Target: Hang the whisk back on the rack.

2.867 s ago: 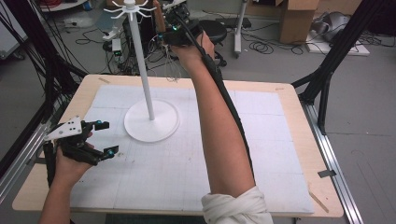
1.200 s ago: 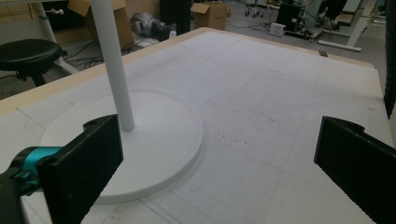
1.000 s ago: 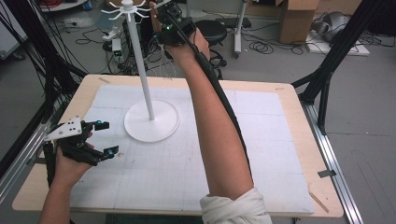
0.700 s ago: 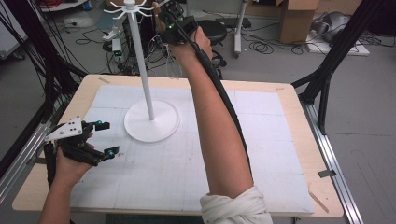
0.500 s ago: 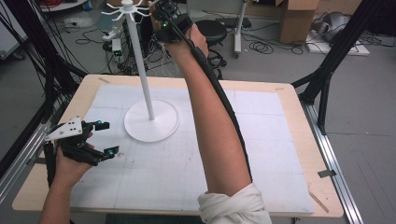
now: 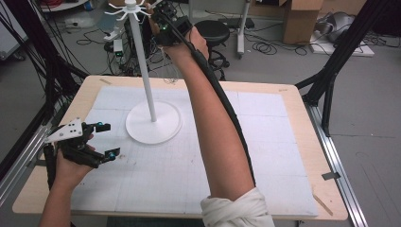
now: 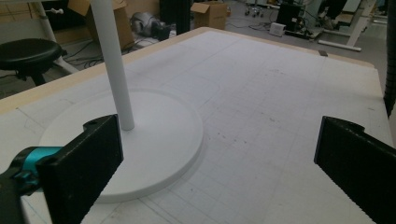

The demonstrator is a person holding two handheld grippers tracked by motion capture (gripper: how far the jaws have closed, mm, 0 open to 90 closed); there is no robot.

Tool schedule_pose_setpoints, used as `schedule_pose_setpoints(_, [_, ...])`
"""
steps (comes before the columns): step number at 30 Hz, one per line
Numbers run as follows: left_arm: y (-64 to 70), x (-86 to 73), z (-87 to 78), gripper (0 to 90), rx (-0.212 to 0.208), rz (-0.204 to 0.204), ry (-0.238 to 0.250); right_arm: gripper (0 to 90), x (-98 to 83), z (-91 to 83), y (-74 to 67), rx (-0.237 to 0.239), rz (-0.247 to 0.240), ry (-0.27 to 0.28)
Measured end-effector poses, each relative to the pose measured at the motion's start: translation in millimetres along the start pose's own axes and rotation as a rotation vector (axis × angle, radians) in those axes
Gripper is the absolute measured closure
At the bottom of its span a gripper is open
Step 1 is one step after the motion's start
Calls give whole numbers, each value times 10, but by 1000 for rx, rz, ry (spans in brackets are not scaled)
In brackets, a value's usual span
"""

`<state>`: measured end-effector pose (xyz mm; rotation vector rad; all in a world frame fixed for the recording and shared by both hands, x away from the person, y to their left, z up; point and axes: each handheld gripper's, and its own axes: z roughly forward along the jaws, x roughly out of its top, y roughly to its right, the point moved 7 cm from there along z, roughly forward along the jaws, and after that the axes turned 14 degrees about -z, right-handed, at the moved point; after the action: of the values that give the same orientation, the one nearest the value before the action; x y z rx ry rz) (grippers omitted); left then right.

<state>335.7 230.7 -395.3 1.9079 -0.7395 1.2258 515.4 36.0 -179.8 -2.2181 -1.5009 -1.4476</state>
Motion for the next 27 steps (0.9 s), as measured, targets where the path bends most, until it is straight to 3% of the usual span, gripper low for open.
schedule_pose_setpoints(1, [2,-2,3,18,0,-1,-2,566,5,4,-5,-8,-2,3])
schedule_pose_setpoints(4, [6,-3,6,18,0,-1,0,519,-5,1,-14,3,9,15])
schedule_pose_setpoints(8, [6,-3,0,18,1,1,-2,507,-41,-47,1,9,19,30])
schedule_pose_setpoints(13, [6,-3,2,18,1,1,-2,510,-105,-194,26,35,30,95])
schedule_pose_setpoints(16, [10,-7,9,18,0,2,-5,506,-191,-292,60,41,41,115])
schedule_pose_setpoints(19, [19,-8,17,18,0,3,-6,498,-281,-387,72,77,52,153])
schedule_pose_setpoints(27, [26,-3,25,18,-2,3,-3,472,-590,-660,73,91,69,208])
